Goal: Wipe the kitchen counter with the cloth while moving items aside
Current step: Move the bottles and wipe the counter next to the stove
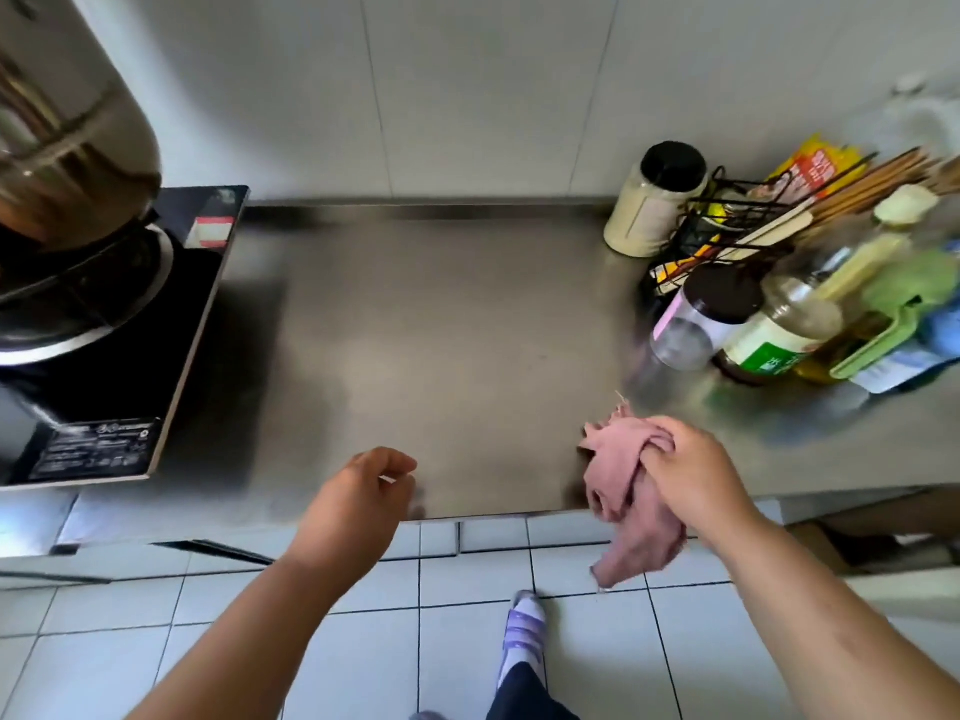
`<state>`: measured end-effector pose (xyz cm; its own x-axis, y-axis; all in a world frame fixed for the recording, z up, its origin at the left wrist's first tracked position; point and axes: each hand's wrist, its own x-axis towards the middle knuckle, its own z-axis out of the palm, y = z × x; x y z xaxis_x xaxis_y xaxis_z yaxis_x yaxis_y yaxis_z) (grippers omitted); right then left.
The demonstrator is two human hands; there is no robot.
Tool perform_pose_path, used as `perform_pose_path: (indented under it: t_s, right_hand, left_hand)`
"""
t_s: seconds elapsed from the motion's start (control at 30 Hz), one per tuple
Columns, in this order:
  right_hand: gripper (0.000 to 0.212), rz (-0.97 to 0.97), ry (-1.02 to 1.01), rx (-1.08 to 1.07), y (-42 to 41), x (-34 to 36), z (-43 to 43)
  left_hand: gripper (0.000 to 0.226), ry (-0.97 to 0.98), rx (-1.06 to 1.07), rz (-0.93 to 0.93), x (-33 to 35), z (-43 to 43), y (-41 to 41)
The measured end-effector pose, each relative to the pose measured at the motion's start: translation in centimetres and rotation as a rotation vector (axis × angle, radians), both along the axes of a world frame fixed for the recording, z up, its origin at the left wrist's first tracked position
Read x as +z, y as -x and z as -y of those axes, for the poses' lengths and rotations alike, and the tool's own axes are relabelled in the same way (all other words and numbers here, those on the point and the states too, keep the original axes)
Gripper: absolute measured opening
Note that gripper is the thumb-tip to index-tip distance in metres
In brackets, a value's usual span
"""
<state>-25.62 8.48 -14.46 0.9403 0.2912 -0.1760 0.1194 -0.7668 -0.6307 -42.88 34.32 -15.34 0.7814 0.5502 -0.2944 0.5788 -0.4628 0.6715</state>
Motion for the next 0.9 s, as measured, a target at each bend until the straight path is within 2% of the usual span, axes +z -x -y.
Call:
perform_pose_path:
  t_s: [0.1,0.17,0.2,0.27,0.3,0.37,0.47,0.53,0.6,0.67,0.73,0.83,0.9]
  right_hand:
    - [0.011,0.035,-0.398,-0.16,-2.9,2.7,-2.5]
    - [0.02,0.036,-0.483,-0.163,-4.9,3.4,-3.4]
    - [0.033,0.034,-0.398,-0.14,-5.8,3.1,-3.5]
    - [0.071,0.055,-0.05,-0.06,-7.0,1.8,-3.5]
    - [0.081,0.096,0.048,0.001,-7.0,0.9,-3.6]
    - [0.077,0.22,0.084,0.169,-6.5,-1.3,-4.7]
    - [0.069,0.189,0.28,0.369,-6.5,-5.5,-7.3]
    - [0.071,0.209,0.504,0.331,-7.8,-7.7,-9.2]
    - [0.074,0.216,0.614,0.238,-9.8,-8.8,-12.1]
    - [0.077,0.176,0.631,0.17,-11.4,-8.8,-15.5]
    - [0.077,0.199,0.61,0.223,-10.8,-8.8,-19.9]
    - [0.07,0.298,0.444,0.561,-4.3,-8.8,-26.5]
    - [0.063,0.384,0.295,0.783,1.5,-8.9,-27.9]
  left_hand:
    - [0.013,0.0,-0.005,0.007,-0.1,0.1,-0.9]
    - [0.013,-0.005,-0.003,0.007,-0.1,-0.2,-1.4]
    - [0.013,-0.005,-0.002,0.004,-0.2,-0.4,-1.6]
    - [0.013,-0.012,0.007,0.008,-0.3,-0.9,-1.9]
    - [0.013,-0.018,0.015,0.015,-0.3,-1.1,-2.0]
    - [0.013,-0.022,0.041,0.024,-0.3,-1.7,-2.3]
    - [0.014,-0.027,0.096,0.013,-0.4,-3.0,-2.4]
    - [0.014,-0.034,0.13,0.004,-0.4,-3.7,-2.2]
    - [0.013,-0.022,0.185,0.023,-0.5,-4.7,-1.8]
    - [0.014,-0.023,0.232,0.047,-0.5,-5.4,-1.4]
    - [0.015,-0.028,0.287,0.062,-0.5,-6.1,-1.0]
    - [0.017,-0.068,0.375,0.083,-0.5,-7.4,-0.6]
    - [0.018,-0.089,0.418,0.088,-0.4,-7.8,-0.6]
